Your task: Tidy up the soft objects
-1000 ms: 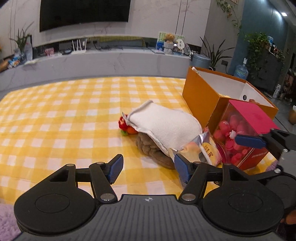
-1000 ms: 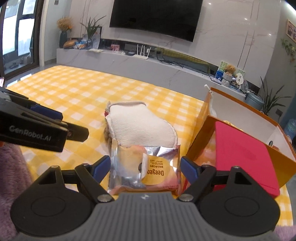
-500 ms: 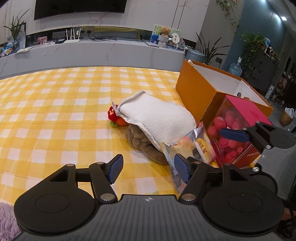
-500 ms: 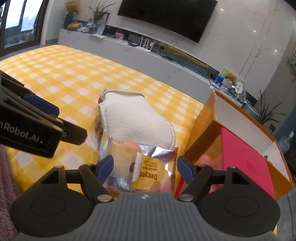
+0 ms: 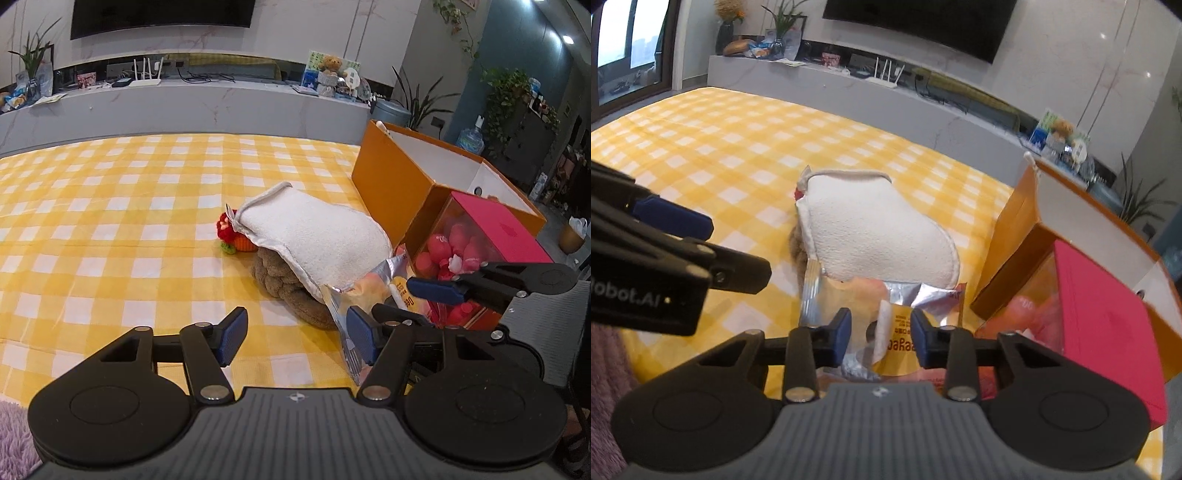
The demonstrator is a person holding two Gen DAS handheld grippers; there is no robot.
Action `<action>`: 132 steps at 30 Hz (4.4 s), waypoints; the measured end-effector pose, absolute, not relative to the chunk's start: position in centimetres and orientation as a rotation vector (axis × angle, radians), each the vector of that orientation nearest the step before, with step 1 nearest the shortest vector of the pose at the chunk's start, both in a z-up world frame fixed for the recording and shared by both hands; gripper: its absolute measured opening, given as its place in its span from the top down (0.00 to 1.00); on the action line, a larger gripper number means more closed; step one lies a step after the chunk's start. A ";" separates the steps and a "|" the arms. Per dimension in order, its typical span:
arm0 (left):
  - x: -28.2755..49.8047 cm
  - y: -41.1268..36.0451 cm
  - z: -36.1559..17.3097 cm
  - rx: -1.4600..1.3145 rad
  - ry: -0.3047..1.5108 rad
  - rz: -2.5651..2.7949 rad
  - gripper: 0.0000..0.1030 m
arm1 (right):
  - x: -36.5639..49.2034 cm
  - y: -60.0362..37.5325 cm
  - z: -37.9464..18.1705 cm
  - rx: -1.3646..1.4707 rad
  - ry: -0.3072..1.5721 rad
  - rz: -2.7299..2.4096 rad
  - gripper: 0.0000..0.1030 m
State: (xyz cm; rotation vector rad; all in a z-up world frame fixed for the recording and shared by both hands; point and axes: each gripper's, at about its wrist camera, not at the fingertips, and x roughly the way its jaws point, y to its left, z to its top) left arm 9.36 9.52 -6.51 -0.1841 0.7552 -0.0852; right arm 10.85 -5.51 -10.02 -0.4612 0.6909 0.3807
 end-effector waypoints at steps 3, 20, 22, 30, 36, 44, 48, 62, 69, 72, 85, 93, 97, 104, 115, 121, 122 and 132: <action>8.8 10.1 -6.1 -0.218 0.708 -0.047 0.36 | 10.8 -4.9 -9.7 -0.426 0.692 0.415 0.56; 8.6 10.6 -6.0 -0.237 0.721 -0.028 0.37 | 10.7 -3.3 -10.7 -0.530 0.732 0.519 1.00; 8.4 10.6 -5.8 -0.234 0.724 -0.037 0.37 | 10.2 -3.6 -10.3 -0.532 0.747 0.547 1.00; 7.6 10.3 -5.8 -0.270 0.787 -0.137 0.37 | 5.8 -6.0 -8.5 -0.529 0.801 0.613 1.00; 7.2 9.1 -6.3 -0.254 0.828 -0.214 0.37 | 5.0 -8.8 -8.9 -0.381 0.919 0.540 0.99; 7.0 9.6 -6.5 -0.309 0.820 -0.204 0.40 | 4.9 -10.4 -8.1 -0.147 0.907 0.390 0.44; 7.2 9.7 -6.7 -0.318 0.822 -0.168 0.43 | 6.2 -10.3 -8.5 -0.079 0.921 0.313 0.27; 7.0 10.2 -6.4 -0.308 0.767 -0.072 0.43 | 10.0 -8.5 -11.3 0.084 0.976 0.186 0.16; 7.0 10.2 -6.5 -0.306 0.766 -0.084 0.43 | 10.2 -7.5 -13.2 -0.060 1.001 0.167 0.22; 7.1 10.2 -6.5 -0.307 0.769 -0.084 0.43 | 9.9 -8.2 -13.5 -0.016 0.994 0.163 0.30; 6.9 10.2 -6.3 -0.316 0.765 -0.114 0.43 | 7.5 -7.0 -10.1 -0.168 0.849 0.281 0.55; 8.7 11.0 -6.1 -0.414 0.771 -0.152 0.43 | 9.9 -6.8 -7.2 -0.334 0.705 0.364 0.55; 10.5 12.0 -6.1 -0.481 0.781 -0.157 0.40 | 13.1 -7.0 -7.6 -0.373 0.717 0.375 0.55; 14.2 11.6 -7.0 -0.478 0.811 -0.169 0.49 | 15.7 -6.5 -8.6 -0.406 0.694 0.359 0.55; 14.7 10.2 -7.7 -0.443 0.757 -0.197 0.64 | 16.3 -6.2 -10.1 -0.389 0.693 0.382 0.55; 15.4 11.4 -8.2 -0.467 0.792 -0.097 0.64 | 16.2 -6.3 -10.2 -0.370 0.692 0.391 0.55; 15.6 11.3 -8.3 -0.465 0.802 -0.099 0.64 | 16.2 -6.3 -10.3 -0.371 0.690 0.392 0.55; 17.1 9.1 -7.3 -0.383 0.759 -0.143 0.64 | 16.4 -6.5 -10.2 -0.344 0.703 0.415 0.55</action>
